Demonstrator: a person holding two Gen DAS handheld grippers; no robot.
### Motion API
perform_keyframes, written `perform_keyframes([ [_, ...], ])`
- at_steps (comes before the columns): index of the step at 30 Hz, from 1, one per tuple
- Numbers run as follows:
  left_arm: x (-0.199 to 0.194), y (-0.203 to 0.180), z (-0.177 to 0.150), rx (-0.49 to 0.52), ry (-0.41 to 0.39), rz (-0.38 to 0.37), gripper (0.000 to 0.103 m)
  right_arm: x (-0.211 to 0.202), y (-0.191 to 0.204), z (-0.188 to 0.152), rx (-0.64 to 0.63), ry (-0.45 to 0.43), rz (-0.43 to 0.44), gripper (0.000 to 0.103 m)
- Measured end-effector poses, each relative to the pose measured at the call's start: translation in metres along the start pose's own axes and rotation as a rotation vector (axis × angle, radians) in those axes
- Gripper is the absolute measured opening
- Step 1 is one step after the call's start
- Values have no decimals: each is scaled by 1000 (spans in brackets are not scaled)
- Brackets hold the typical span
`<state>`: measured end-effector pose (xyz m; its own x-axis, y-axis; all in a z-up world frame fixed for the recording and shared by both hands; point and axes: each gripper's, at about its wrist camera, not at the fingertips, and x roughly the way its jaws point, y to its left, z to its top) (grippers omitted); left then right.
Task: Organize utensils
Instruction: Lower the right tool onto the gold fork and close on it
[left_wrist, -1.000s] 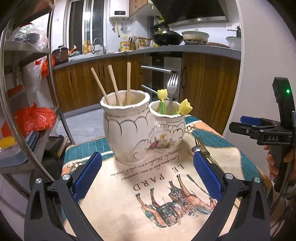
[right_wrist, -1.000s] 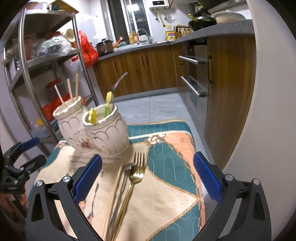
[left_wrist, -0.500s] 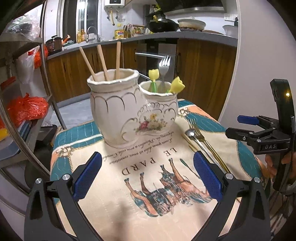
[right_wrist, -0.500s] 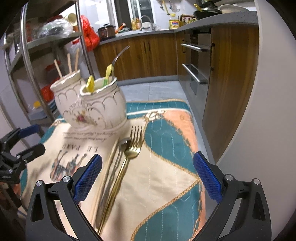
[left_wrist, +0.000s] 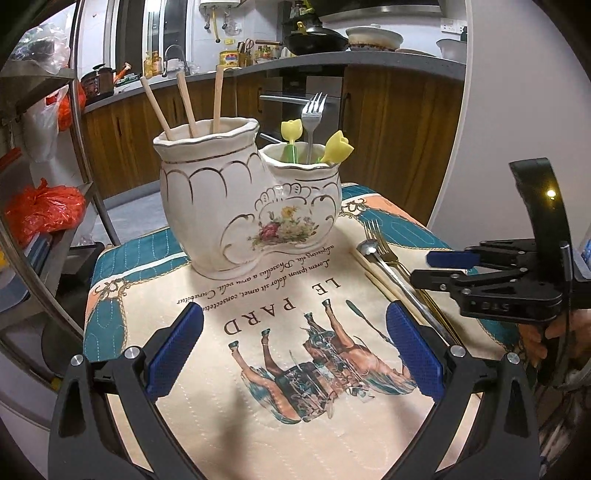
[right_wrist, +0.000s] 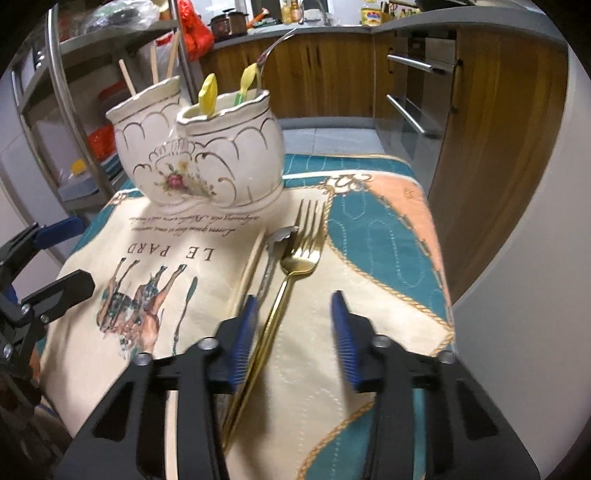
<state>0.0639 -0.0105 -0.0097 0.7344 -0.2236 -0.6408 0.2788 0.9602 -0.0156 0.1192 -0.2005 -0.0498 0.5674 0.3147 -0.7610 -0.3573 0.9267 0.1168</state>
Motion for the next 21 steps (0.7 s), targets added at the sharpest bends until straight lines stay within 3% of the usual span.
perform_keyframes([
  [3,0,1,0,-8,0,-4,97,7,3,2,-1,30,2,24],
  [9,-1,2,-1,-10,2,-10,97,18,11,11,-2,58,-27,21],
  [11,0,0,0,-10,4,-15,97,19,10,12,5,55,-23,12],
  [21,12,-30,1,36,62,-25,97,9,-9,7,44,23,20,6],
])
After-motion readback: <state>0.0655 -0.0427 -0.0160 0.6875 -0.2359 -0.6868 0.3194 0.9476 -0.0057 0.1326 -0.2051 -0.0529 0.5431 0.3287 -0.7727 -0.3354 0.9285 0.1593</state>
